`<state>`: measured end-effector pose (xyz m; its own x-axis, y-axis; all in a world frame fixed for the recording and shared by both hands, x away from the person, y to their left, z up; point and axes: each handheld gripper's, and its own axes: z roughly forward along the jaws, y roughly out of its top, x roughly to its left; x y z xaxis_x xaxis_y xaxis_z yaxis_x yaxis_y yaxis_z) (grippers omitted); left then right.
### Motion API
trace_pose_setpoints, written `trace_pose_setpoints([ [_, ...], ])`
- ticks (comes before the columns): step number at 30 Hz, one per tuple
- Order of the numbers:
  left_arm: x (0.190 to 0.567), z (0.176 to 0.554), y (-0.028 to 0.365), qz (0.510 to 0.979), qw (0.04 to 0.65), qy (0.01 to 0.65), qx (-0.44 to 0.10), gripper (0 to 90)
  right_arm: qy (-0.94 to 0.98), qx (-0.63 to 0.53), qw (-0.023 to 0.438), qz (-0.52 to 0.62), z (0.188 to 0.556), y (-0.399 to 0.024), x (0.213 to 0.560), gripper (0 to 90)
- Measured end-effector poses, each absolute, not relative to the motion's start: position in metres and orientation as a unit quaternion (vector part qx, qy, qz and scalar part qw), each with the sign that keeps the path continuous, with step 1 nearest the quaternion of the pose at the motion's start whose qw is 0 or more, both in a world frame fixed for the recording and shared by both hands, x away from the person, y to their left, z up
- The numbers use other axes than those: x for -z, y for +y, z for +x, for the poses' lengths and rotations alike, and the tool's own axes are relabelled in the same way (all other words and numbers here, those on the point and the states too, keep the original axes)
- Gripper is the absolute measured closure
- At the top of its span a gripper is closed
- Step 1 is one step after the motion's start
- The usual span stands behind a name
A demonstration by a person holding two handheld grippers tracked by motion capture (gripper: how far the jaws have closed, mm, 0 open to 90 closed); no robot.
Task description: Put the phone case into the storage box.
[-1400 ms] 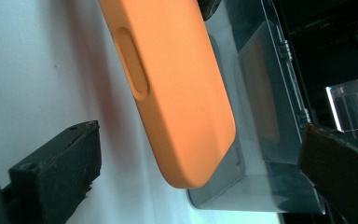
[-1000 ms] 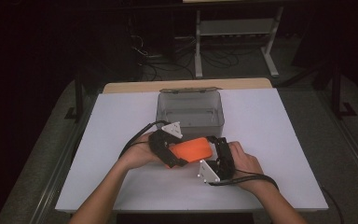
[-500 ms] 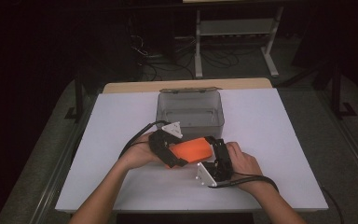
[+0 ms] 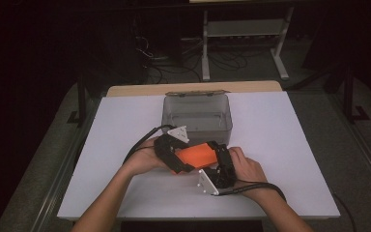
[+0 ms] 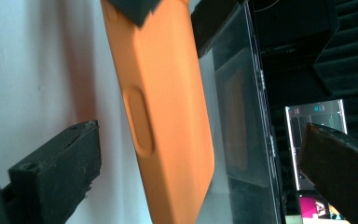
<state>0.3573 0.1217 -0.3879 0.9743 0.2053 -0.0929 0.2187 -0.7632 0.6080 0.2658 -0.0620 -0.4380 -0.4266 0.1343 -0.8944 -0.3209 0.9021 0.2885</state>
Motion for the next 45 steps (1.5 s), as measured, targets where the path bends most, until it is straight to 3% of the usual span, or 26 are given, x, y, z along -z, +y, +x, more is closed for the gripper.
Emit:
trace_pose_setpoints([
  [40,0.386,0.36,0.125,0.936,0.327,0.127,0.003,15.4,0.777,-0.172,0.597,-0.099,0.264,-0.037,0.445,0.1],
  [45,0.386,0.36,0.125,0.936,0.328,0.128,0.002,15.4,0.776,-0.172,0.598,-0.098,0.262,-0.037,0.445,3.6],
])
